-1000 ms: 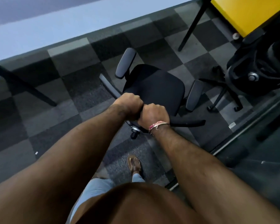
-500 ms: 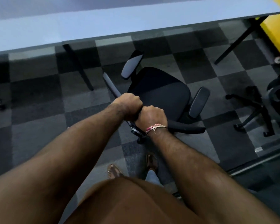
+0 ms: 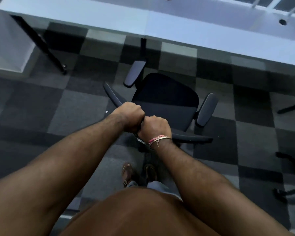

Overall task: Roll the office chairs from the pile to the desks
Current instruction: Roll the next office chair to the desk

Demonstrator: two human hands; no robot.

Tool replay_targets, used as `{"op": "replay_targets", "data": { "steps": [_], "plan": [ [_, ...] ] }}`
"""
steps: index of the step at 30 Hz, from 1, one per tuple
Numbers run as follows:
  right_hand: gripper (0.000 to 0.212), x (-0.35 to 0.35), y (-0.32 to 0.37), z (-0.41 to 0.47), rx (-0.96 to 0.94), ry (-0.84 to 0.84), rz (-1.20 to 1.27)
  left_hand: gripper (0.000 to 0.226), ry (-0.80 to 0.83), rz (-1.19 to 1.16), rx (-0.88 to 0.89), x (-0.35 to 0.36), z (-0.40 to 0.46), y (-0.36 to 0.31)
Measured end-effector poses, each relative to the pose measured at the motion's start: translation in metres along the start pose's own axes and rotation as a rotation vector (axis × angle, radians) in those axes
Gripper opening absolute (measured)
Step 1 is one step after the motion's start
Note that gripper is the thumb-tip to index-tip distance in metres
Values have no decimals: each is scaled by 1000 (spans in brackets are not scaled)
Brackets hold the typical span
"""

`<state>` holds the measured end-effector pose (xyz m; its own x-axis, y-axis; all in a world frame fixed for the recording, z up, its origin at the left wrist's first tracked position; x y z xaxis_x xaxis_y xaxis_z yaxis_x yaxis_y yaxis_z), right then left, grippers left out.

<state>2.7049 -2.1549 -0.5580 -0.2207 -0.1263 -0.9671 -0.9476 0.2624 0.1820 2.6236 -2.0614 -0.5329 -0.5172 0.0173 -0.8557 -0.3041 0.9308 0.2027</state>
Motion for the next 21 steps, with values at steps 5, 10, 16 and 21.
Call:
{"op": "replay_targets", "data": {
  "steps": [5,10,16,21],
  "plan": [
    [27,5,28,5,-173,31,-53,18,25,-83,-162,22,-33,9],
    [26,5,37,10,-357,58,-79,17,31,-155,-308,37,-55,5],
    [29,3,34,25,-561,86,-114,22,66,-211,-426,43,-63,0],
    [28,-1,24,46,-668,115,-142,23,65,-226,-443,39,-57,-1]
  ]
}}
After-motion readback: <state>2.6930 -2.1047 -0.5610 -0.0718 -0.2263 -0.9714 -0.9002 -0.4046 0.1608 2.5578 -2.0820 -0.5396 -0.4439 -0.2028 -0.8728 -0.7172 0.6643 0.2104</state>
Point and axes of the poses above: each hand's wrist, its own z-axis towards the middle knuckle, its own x-axis out of the palm, y = z × x, the point moved 1 cm from there along z, towards the middle knuckle, and after that the axes turned 7 degrees about z, right-handed, at the moved point
